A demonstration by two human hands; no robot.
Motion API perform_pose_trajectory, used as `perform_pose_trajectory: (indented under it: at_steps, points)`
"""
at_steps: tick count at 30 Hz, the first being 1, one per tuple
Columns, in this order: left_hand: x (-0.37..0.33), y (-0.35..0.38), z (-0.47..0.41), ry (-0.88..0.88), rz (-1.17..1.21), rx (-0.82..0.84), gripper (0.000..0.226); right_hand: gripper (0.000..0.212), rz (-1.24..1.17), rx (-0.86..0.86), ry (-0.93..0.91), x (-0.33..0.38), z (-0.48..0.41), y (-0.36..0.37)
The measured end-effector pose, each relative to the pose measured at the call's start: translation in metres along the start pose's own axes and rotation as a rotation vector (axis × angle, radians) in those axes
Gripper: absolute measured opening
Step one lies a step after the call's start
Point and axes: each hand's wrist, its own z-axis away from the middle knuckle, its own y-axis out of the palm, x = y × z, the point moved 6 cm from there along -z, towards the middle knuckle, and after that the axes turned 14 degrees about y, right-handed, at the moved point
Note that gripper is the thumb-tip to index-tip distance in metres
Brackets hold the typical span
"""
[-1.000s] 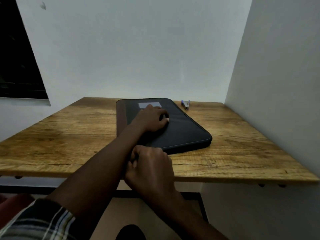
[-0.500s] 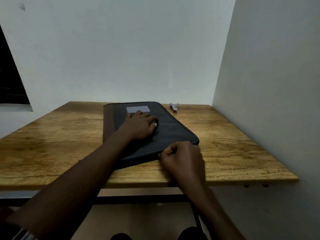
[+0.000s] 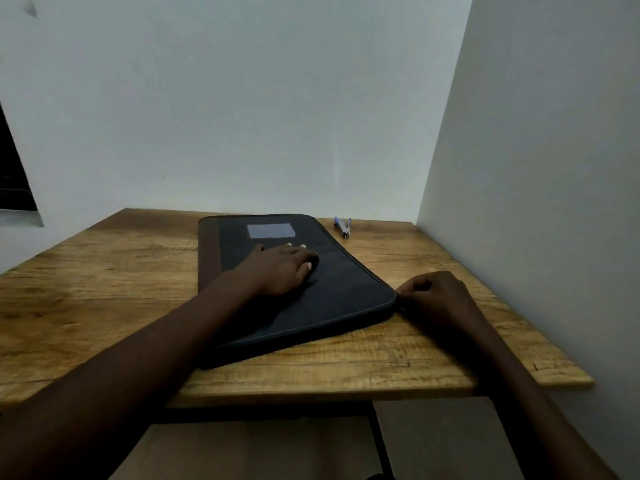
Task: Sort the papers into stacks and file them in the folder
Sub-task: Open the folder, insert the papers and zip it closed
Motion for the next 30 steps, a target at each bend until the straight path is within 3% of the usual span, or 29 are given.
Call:
perform_pose_trajectory:
  at_steps: [4, 12, 18, 23, 26, 30]
  points:
    - [0.002, -0.001, -0.003, 0.028, -0.001, 0.012, 0.047, 0.015, 0.074, 0.133, -0.057, 0.014, -0.034, 0.008]
    - [0.009, -0.001, -0.009, 0.111, -0.021, 0.011, 0.047, 0.035, 0.033, 0.327, 0.04, 0.037, -0.094, 0.035]
    - [0.018, -0.006, -0.018, 0.187, -0.045, -0.027, 0.041, 0.029, 0.03, 0.418, 0.08, 0.049, -0.123, 0.048]
    - [0.04, -0.012, -0.034, 0.125, 0.239, -0.164, 0.042, 0.022, 0.015, 0.4, 0.095, 0.061, -0.149, 0.062]
    - [0.057, 0.001, -0.043, -0.067, 0.163, -0.031, 0.06, 0.018, -0.008, 0.442, 0.116, 0.06, -0.154, 0.066]
    - [0.054, 0.013, -0.042, -0.103, 0.067, 0.137, 0.068, 0.017, -0.018, 0.472, 0.084, 0.061, -0.147, 0.065]
